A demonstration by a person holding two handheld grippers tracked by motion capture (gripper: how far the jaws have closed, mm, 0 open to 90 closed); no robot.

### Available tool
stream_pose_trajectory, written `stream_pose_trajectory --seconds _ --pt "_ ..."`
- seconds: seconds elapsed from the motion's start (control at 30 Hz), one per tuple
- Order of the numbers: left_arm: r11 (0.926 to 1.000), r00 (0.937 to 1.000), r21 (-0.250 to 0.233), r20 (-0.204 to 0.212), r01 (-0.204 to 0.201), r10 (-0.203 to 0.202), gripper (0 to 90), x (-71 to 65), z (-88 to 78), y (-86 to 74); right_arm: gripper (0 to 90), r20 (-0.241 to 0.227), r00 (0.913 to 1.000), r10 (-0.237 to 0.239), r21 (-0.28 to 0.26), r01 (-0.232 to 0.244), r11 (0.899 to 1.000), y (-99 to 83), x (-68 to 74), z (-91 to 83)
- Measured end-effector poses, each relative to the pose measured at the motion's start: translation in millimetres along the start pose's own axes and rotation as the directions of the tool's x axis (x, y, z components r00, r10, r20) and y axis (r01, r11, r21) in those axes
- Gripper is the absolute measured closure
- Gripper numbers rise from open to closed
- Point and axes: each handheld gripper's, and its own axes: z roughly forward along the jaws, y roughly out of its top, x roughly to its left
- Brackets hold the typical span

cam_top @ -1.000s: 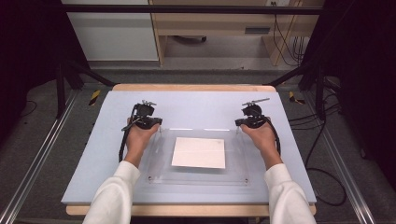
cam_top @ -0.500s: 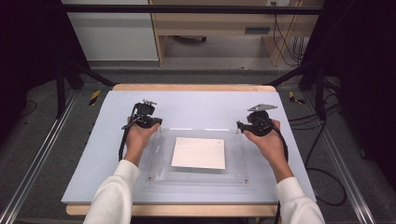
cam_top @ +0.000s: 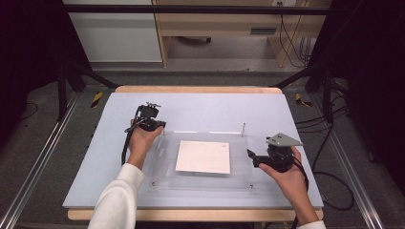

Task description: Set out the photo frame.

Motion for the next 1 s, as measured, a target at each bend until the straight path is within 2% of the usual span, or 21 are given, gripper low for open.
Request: stream_pose_trajectory --seconds 0.03,0.17,0.2,0.33,0.37,0.4,0.47,0.6,0.63,0.73,0.83,0.9,0.93,0.97,1.0 --pt "1.0000 1.0000 0.002 -0.003 -0.001 0.001 85.2 -0.3 -0.1 -0.1 11.4 -0.003 0.9998 -0.022 -0.020 0.022 1.000 -7.9 6.0 -11.5" --pt "1.0000 1.0000 0.006 -0.005 -0.002 0.002 85.2 -0.6 -0.4 -0.2 11.5 -0.024 0.9991 -0.034 -0.033 0.033 0.999 -19.0 15.2 -23.4" --pt "1.0000 1.0000 0.008 -0.007 -0.003 0.003 85.2 -0.9 -0.4 -0.3 12.0 -0.024 0.9982 -0.056 -0.032 0.055 0.998 -25.3 21.2 -29.7" --pt "0.9999 1.0000 0.009 -0.009 -0.004 0.004 85.2 -1.2 -0.4 -0.3 13.2 -0.033 0.9948 -0.097 -0.035 0.095 0.995 -33.1 28.2 -37.6" --pt "0.9999 0.9999 0.010 -0.010 -0.003 0.004 85.2 -1.3 -0.3 -0.4 14.4 -0.040 0.9914 -0.124 -0.044 0.123 0.991 -39.4 32.7 -43.6" --pt "0.9999 0.9999 0.010 -0.010 -0.003 0.004 85.2 -1.3 -0.3 -0.4 14.4 -0.040 0.9914 -0.124 -0.044 0.123 0.991 -39.4 32.7 -43.6" --pt "0.9999 0.9999 0.013 -0.009 -0.005 0.005 85.2 -1.3 -0.4 -0.4 15.8 -0.034 0.9864 -0.161 -0.046 0.159 0.986 -43.1 36.0 -48.4" --pt "0.9999 1.0000 0.014 -0.007 -0.004 0.004 85.1 -1.4 -0.1 -0.5 16.2 -0.061 0.9820 -0.179 -0.064 0.175 0.983 -49.2 41.0 -53.9" --pt "0.9999 1.0000 0.016 -0.007 -0.005 0.005 85.2 -1.4 -0.1 -0.5 16.2 -0.072 0.9768 -0.202 -0.059 0.198 0.979 -53.2 44.0 -54.0" --pt "0.9997 1.0000 0.022 -0.007 -0.006 0.006 85.1 -1.5 0.1 -0.2 15.5 -0.107 0.9673 -0.230 -0.048 0.226 0.973 -58.8 49.2 -52.4" --pt "0.9998 1.0000 0.021 -0.005 -0.003 0.003 85.1 -0.7 0.6 -0.1 14.9 -0.124 0.9540 -0.273 -0.042 0.270 0.962 -61.4 54.8 -52.2" --pt "0.9997 1.0000 0.024 -0.005 -0.004 0.004 85.2 -0.4 0.9 0.4 14.8 -0.138 0.9481 -0.287 -0.041 0.284 0.958 -62.1 57.9 -51.6" --pt "0.9997 1.0000 0.024 -0.005 -0.004 0.004 85.1 -0.4 0.9 0.4 14.8 -0.138 0.9481 -0.287 -0.041 0.284 0.958 -62.1 57.9 -51.6" --pt "0.9996 1.0000 0.029 -0.003 0.002 -0.002 85.1 -0.4 1.3 1.1 14.6 -0.143 0.9407 -0.308 -0.022 0.308 0.951 -63.4 61.2 -49.1" --pt "0.9996 1.0000 0.028 -0.001 0.004 -0.004 85.1 -0.1 1.7 1.4 14.4 -0.145 0.9373 -0.317 -0.015 0.318 0.948 -63.8 62.2 -48.3"
